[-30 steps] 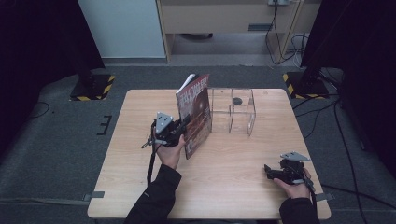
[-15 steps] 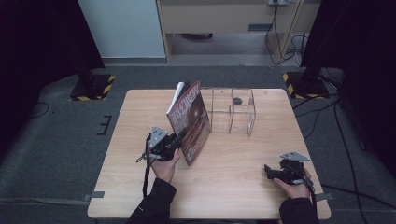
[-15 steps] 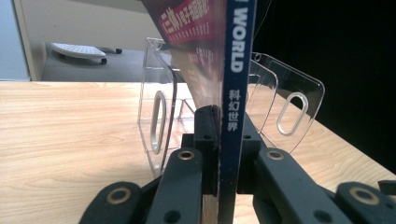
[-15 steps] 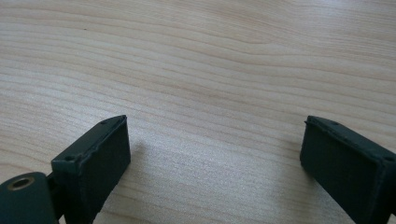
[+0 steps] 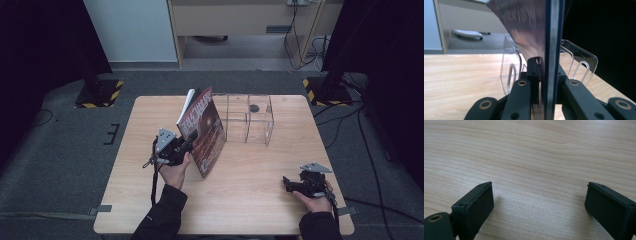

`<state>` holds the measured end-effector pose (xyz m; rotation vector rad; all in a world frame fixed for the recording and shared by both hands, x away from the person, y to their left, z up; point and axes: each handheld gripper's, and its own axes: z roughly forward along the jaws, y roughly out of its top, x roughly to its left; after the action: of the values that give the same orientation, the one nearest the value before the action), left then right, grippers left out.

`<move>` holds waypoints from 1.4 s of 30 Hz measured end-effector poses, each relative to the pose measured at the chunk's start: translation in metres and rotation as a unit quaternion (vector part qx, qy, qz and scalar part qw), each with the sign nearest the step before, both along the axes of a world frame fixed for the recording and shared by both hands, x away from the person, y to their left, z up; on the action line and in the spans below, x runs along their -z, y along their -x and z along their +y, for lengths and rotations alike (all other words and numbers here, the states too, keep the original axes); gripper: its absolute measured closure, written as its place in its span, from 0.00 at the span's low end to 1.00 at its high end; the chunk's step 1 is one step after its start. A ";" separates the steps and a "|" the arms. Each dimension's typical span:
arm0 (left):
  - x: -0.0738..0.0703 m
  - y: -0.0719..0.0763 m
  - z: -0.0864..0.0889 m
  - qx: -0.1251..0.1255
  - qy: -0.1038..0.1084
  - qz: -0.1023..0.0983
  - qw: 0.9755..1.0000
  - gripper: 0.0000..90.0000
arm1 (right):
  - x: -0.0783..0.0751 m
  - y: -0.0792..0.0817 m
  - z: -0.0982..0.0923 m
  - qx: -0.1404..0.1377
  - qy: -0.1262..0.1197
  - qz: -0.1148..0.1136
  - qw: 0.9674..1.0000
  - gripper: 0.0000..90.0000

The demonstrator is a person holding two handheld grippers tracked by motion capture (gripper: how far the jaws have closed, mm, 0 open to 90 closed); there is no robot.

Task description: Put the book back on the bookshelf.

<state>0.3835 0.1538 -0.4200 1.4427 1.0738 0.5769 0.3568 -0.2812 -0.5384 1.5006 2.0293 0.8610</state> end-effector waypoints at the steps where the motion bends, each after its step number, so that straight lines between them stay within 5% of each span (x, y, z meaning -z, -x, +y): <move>1: -0.003 -0.001 0.000 -0.001 -0.002 0.000 1.000 0.90 | 0.000 0.000 0.000 0.001 -0.002 0.002 1.000 0.10; 17: -0.022 -0.013 -0.013 -0.004 -0.006 0.000 1.000 0.93 | 0.000 0.000 0.000 0.000 -0.001 0.001 1.000 0.09; 30: -0.051 -0.043 -0.029 -0.043 -0.022 -0.050 0.998 0.93 | 0.000 0.000 0.000 -0.002 0.000 0.001 1.000 0.09; 42: -0.040 -0.068 -0.038 -0.074 -0.037 -0.054 0.995 0.93 | 0.000 0.000 0.000 -0.005 -0.001 0.002 1.000 0.09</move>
<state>0.4516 0.1155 -0.3801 1.3863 1.0887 0.7996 0.3568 -0.2810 -0.5382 1.4950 2.0405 0.8642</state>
